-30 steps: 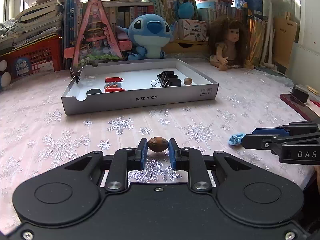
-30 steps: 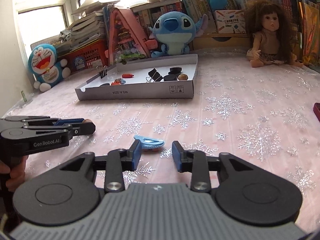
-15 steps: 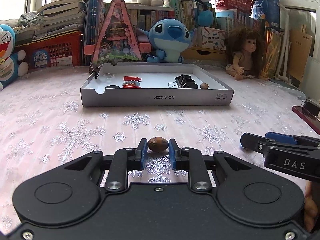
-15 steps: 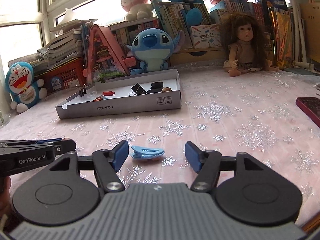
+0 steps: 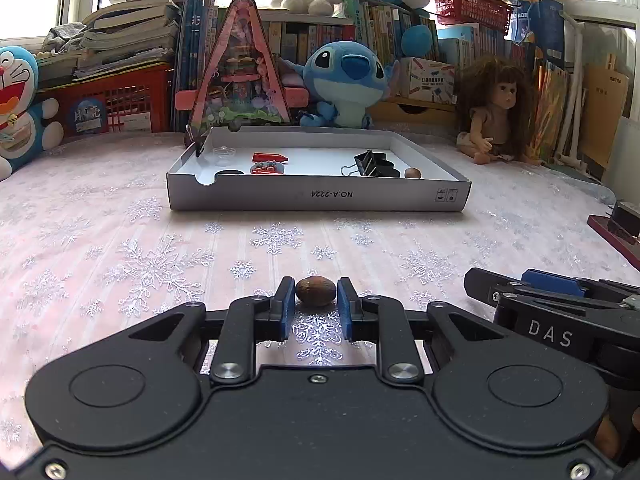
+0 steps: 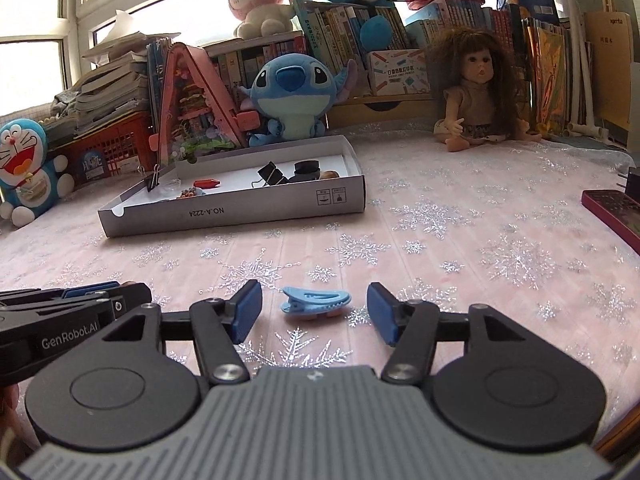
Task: Organize rigid objects
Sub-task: 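Carry the nut with the left tool while the right tool carries the blue clip to the tray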
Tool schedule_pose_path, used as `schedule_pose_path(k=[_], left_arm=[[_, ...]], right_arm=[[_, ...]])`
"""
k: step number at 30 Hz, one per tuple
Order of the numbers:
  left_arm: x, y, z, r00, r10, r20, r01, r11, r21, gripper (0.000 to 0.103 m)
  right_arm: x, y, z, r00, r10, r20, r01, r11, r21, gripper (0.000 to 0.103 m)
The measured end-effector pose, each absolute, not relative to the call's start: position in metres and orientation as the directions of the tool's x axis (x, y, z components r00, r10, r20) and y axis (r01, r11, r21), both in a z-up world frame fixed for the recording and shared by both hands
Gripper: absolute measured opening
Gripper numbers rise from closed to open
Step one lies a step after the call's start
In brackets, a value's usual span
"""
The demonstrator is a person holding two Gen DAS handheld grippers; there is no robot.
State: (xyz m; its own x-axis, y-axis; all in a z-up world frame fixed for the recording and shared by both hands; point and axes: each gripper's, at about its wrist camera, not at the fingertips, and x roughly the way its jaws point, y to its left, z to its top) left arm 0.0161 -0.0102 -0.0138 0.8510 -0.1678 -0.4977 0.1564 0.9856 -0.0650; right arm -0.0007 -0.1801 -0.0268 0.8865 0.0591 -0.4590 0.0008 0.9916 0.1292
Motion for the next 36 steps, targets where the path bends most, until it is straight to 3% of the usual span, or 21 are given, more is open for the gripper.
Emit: schedule_pose_path(k=[3,36], left_arm=[[0.015,-0.01,-0.013,0.852,-0.169,-0.496,0.155,0.985,-0.07,0.021],[0.058,0.003,0.03,0.847,-0.094,-0.524,0.08,0.996,-0.05,0.021]], right_arm=[[0.0,-0.177,-0.027,0.884,0.059,-0.464,-0.006,0.993,0.115,0.044],[0.037,-0.183,0.009,0.901,0.113,-0.419,-0.078,0.992,0.1,0.043]])
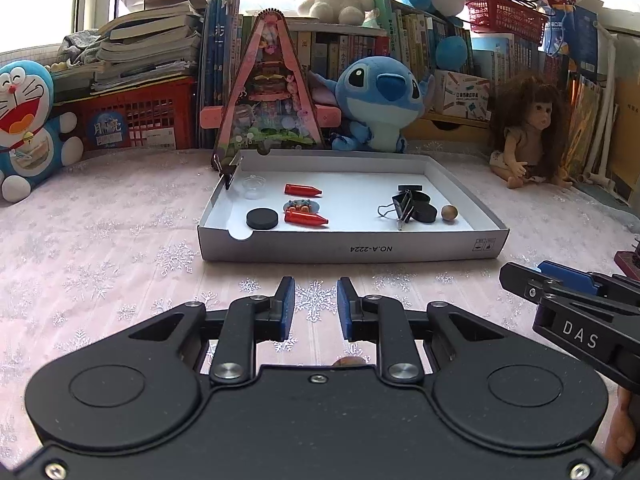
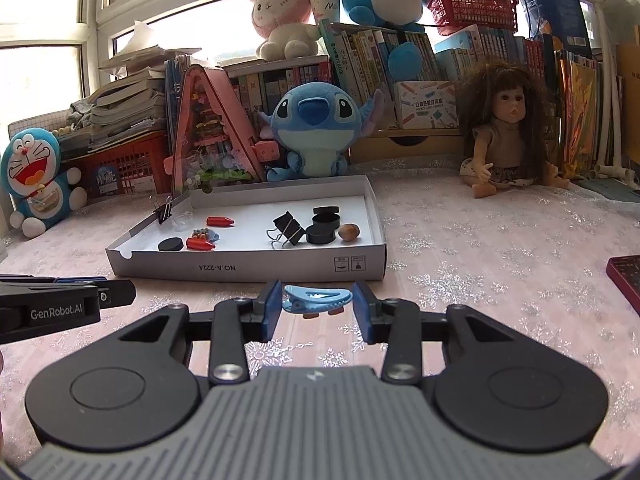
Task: Organize rigid objects
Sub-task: 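Carry the nut with the left tool while the right tool carries the blue clip to the tray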
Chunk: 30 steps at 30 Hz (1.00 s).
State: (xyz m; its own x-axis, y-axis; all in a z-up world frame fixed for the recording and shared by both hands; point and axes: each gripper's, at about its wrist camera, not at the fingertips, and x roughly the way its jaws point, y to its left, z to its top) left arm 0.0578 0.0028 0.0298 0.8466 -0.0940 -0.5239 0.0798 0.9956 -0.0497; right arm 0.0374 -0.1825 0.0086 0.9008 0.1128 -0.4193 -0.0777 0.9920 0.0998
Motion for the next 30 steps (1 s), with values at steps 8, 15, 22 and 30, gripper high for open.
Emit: schedule_pose_path(k=[8,15,22,30], left_arm=[[0.063,0.006,0.033,0.847,-0.103,-0.521,0.079,0.994,-0.069,0.021],[0.075,0.012,0.042,0.858,-0.103,-0.504,0.061,0.993,-0.098,0.021],[0.088,0.02,0.053,0.867,-0.092,-0.489,0.045,0.993,-0.107,0.021],[0.069,0.018,0.038,0.839,-0.148,-0.523,0.1,0.988,-0.12,0.021]], right_arm=[[0.044,-0.182,0.013,0.899,0.121,-0.42,-0.086,0.991,0.101,0.043],[0.056,-0.181,0.022,0.903,0.136,-0.407,-0.1,0.989,0.109,0.043],[0.065,-0.182,0.029,0.907,0.135,-0.4,-0.102,0.99,0.102,0.043],[0.065,-0.189,0.024,0.902,0.126,-0.413,-0.088,0.99,0.108,0.044]])
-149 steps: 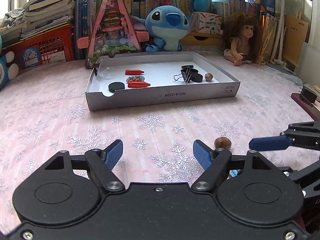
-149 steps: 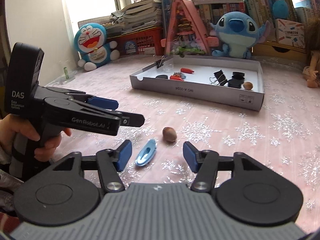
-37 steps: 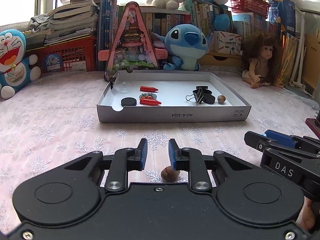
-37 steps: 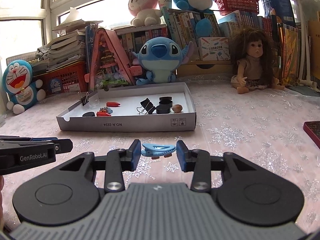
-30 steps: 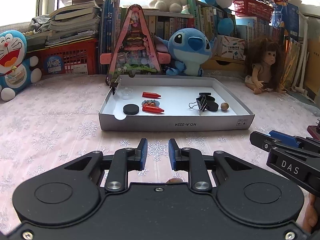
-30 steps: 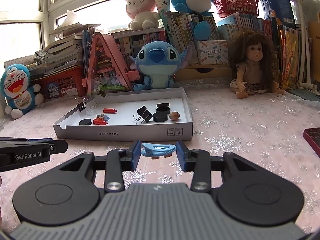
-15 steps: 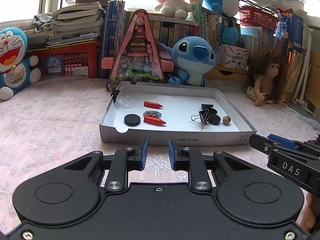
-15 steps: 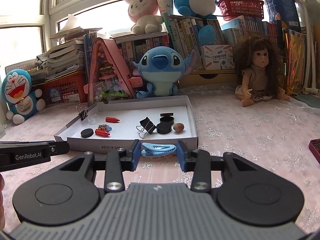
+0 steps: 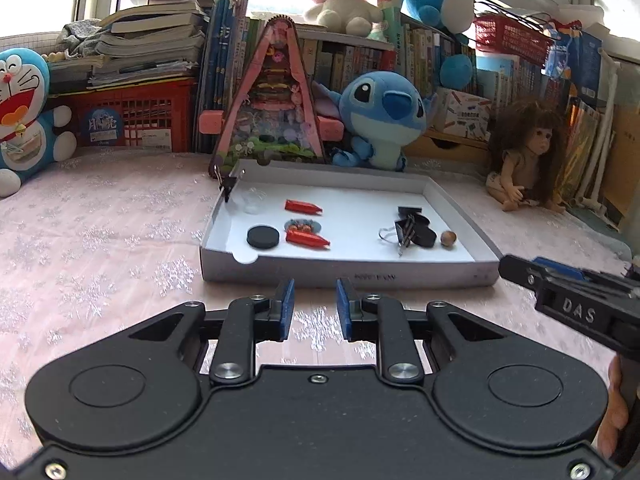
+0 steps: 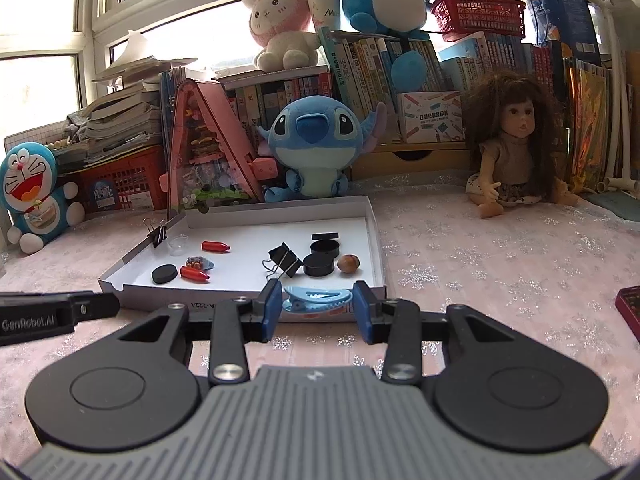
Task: Organize rigid objects
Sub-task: 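Carry the nut with the left tool while the right tool carries the blue clip to the tray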
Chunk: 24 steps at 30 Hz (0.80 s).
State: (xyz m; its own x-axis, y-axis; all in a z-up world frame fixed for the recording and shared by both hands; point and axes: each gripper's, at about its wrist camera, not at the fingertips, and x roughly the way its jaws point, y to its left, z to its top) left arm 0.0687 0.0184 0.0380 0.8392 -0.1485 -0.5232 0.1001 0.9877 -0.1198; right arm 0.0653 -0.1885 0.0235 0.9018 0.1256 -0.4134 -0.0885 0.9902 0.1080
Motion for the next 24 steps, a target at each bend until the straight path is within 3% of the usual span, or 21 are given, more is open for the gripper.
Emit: schedule_pose_path(k=[4,8,11,14,24], left_arm=[[0.047,0.007,0.019,0.819,-0.169,-0.549,0.142,0.986,-0.092,0.025],[0.035,-0.005,0.004,0.819,-0.147,-0.555,0.149,0.988,-0.041,0.035],[0.037,-0.007,-0.003,0.798,-0.151,-0.584,0.149,0.988,-0.052,0.034],[0.038,-0.008,-0.005,0.793,-0.145,-0.591,0.144,0.988,-0.05,0.02],[0.051,0.001,0.019,0.809,-0.151,-0.568,0.136,0.988,-0.07,0.02]], right_arm=[[0.063,-0.187,0.019,0.897,0.125,-0.424,-0.089,0.99,0.105,0.044],[0.062,-0.187,0.017,0.896,0.126,-0.426,-0.09,0.99,0.104,0.044],[0.059,-0.185,0.016,0.896,0.126,-0.425,-0.094,0.991,0.096,0.044],[0.059,-0.185,0.016,0.894,0.129,-0.429,-0.098,0.991,0.094,0.044],[0.059,-0.184,0.02,0.896,0.134,-0.423,-0.103,0.99,0.095,0.044]])
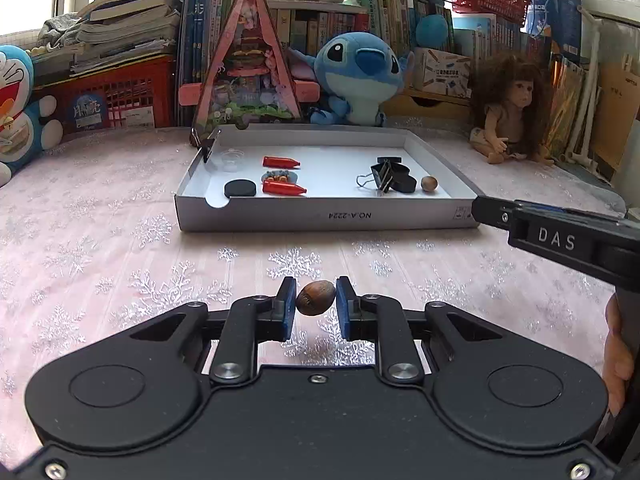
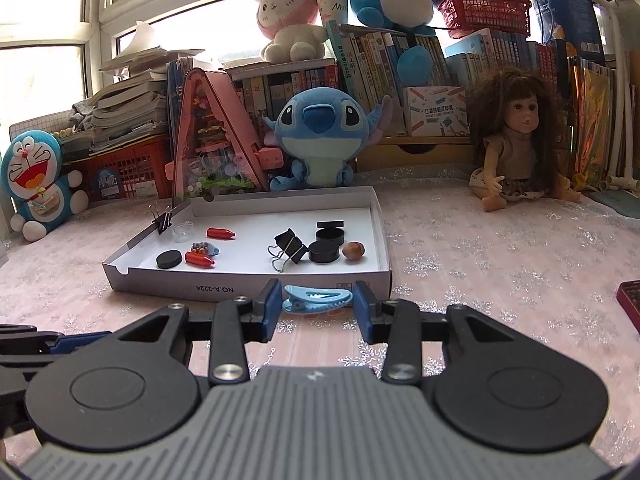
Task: Organize rigid objects
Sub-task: 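Carry the nut with the left tool while the right tool carries the blue clip to the tray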
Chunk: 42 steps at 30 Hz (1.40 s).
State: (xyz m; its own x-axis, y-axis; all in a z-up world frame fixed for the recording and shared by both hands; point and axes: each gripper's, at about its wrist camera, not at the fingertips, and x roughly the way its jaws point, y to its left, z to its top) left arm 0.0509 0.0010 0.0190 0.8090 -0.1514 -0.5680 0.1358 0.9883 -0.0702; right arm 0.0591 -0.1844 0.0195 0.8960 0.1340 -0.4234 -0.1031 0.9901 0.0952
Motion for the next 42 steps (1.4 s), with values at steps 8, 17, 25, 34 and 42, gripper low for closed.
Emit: schedule_pose_path(k=[8,17,25,34,42], left_arm=[[0.064,0.004,0.036,0.83,-0.133,-0.542,0.113,0.991,-0.07,0.02],[0.07,0.006,0.038,0.831,-0.128,-0.542,0.107,0.992,-0.07,0.02],[0.095,0.014,0.054,0.835,-0.129,-0.535,0.101,0.992,-0.081,0.02],[0.143,0.022,0.066,0.836,-0.144,-0.53,0.107,0.989,-0.101,0.02],[0.191,0.025,0.06,0.809,-0.158,-0.567,0.112,0.987,-0.116,0.02]], right_arm=[[0.059,-0.184,0.023,0.899,0.136,-0.415,-0.104,0.99,0.1,0.044],[0.061,-0.185,0.024,0.896,0.135,-0.423,-0.103,0.99,0.099,0.044],[0.079,-0.192,0.038,0.892,0.149,-0.427,-0.109,0.987,0.118,0.044],[0.117,-0.198,0.043,0.859,0.183,-0.478,-0.118,0.98,0.163,0.044],[0.16,-0.203,0.043,0.807,0.228,-0.545,-0.117,0.966,0.23,0.044]])
